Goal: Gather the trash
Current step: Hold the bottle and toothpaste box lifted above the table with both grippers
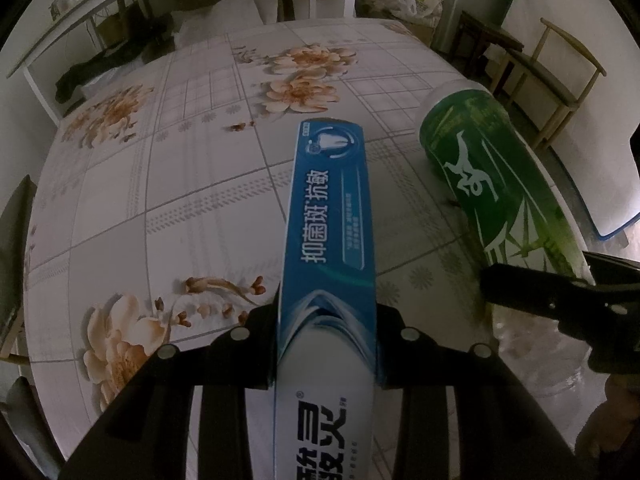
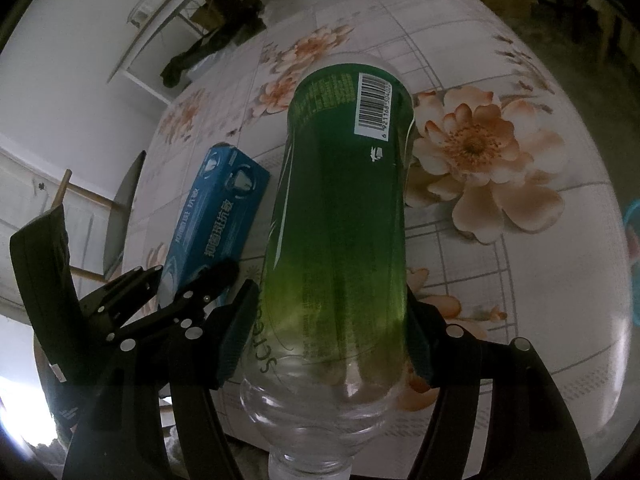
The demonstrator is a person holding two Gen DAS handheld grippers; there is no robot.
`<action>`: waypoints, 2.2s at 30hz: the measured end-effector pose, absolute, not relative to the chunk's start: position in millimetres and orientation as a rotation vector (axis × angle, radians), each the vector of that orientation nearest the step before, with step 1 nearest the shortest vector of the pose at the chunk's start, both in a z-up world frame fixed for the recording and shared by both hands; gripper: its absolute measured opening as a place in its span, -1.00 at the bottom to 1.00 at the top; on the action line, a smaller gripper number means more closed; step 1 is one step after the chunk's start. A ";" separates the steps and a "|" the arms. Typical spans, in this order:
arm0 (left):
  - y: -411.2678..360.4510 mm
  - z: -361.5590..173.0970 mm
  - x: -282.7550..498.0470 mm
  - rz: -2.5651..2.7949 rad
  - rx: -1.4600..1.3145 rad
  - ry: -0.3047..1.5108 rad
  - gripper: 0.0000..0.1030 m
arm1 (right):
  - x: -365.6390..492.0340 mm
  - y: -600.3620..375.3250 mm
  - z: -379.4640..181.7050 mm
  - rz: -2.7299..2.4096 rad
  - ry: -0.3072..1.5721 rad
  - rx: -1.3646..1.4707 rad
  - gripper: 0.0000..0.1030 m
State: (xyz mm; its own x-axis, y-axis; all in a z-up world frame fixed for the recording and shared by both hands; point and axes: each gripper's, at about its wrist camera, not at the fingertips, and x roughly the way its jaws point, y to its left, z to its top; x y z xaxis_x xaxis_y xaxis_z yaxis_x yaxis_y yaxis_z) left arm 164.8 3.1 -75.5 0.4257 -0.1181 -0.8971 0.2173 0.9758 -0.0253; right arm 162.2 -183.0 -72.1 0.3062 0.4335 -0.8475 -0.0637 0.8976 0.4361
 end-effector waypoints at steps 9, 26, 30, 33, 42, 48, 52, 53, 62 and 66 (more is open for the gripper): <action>8.6 -73.6 166.0 -0.204 0.086 1.102 -0.37 | 158.5 -184.4 -70.9 0.335 1.219 0.348 0.22; 8.9 -56.9 154.4 -0.201 0.088 1.051 -0.37 | 152.8 -191.5 -63.9 0.342 1.199 0.357 0.22; 7.9 -54.8 153.1 -0.202 0.090 1.046 -0.37 | 150.9 -193.6 -63.4 0.343 1.195 0.360 0.22; 7.5 -53.9 151.8 -0.199 0.094 1.041 -0.37 | 150.4 -195.0 -63.0 0.342 1.194 0.362 0.22; 6.9 -51.6 150.2 -0.198 0.096 1.035 -0.37 | 149.5 -195.6 -60.9 0.341 1.192 0.365 0.22; 7.3 -49.3 148.9 -0.194 0.094 1.031 -0.37 | 149.3 -196.3 -60.0 0.341 1.190 0.367 0.22; 7.5 -48.5 148.5 -0.193 0.094 1.028 -0.37 | 149.2 -196.4 -59.3 0.340 1.189 0.368 0.22; 7.3 -48.1 148.4 -0.192 0.094 1.027 -0.37 | 149.3 -196.6 -58.9 0.339 1.190 0.370 0.22; 9.4 -47.7 148.7 -0.188 0.087 1.024 -0.37 | 150.1 -198.9 -58.2 0.339 1.192 0.374 0.22; 9.4 -47.2 148.6 -0.184 0.085 1.022 -0.37 | 151.7 -199.4 -57.3 0.339 1.195 0.378 0.22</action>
State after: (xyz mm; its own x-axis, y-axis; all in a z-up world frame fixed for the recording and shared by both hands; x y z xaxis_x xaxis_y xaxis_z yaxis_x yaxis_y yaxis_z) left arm 148.6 9.4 -47.2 0.5080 -0.1129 -0.8539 0.1919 0.9813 -0.0156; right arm 151.7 -199.4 -57.3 0.3308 0.4472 -0.8310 -0.0558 0.8883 0.4558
